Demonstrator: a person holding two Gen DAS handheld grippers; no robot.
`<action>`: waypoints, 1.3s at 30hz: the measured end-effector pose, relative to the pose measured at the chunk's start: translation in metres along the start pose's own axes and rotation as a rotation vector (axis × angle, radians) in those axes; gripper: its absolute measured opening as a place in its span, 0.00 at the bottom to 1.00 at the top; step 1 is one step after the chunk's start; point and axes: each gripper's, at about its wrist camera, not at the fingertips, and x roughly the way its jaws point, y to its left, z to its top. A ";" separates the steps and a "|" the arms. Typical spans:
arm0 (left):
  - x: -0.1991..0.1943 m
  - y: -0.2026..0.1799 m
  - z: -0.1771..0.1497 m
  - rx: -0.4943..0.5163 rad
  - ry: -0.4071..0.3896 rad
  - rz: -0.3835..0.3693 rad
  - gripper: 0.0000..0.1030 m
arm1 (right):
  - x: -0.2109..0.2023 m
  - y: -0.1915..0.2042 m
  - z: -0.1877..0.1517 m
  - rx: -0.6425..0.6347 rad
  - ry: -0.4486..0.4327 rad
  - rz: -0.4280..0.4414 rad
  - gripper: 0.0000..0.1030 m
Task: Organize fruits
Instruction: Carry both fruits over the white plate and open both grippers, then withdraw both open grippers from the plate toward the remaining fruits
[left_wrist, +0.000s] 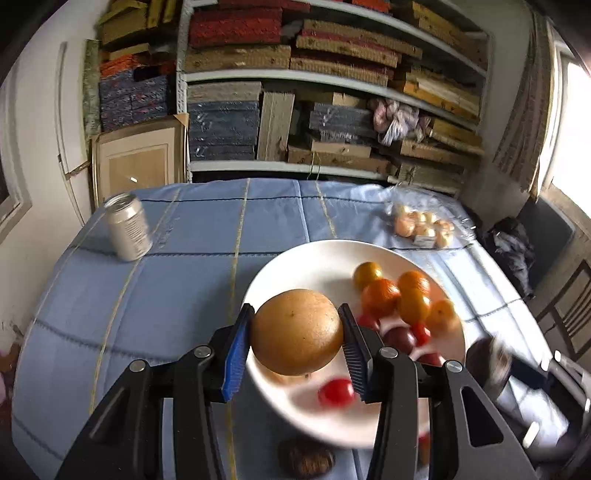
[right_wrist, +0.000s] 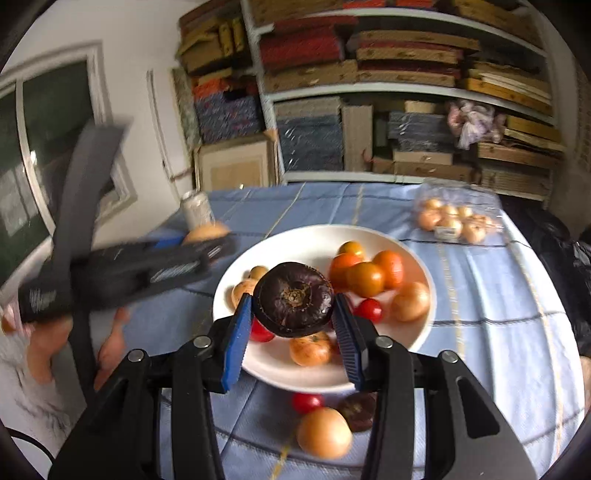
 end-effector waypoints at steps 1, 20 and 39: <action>0.010 -0.001 0.005 0.012 0.014 0.005 0.45 | 0.010 0.003 0.001 -0.011 0.014 0.002 0.42; 0.095 -0.014 0.025 0.027 0.137 -0.002 0.54 | 0.066 -0.007 -0.001 0.027 0.068 0.018 0.71; -0.060 0.027 -0.085 -0.067 -0.010 0.042 0.83 | -0.081 -0.063 -0.056 0.292 -0.228 0.010 0.91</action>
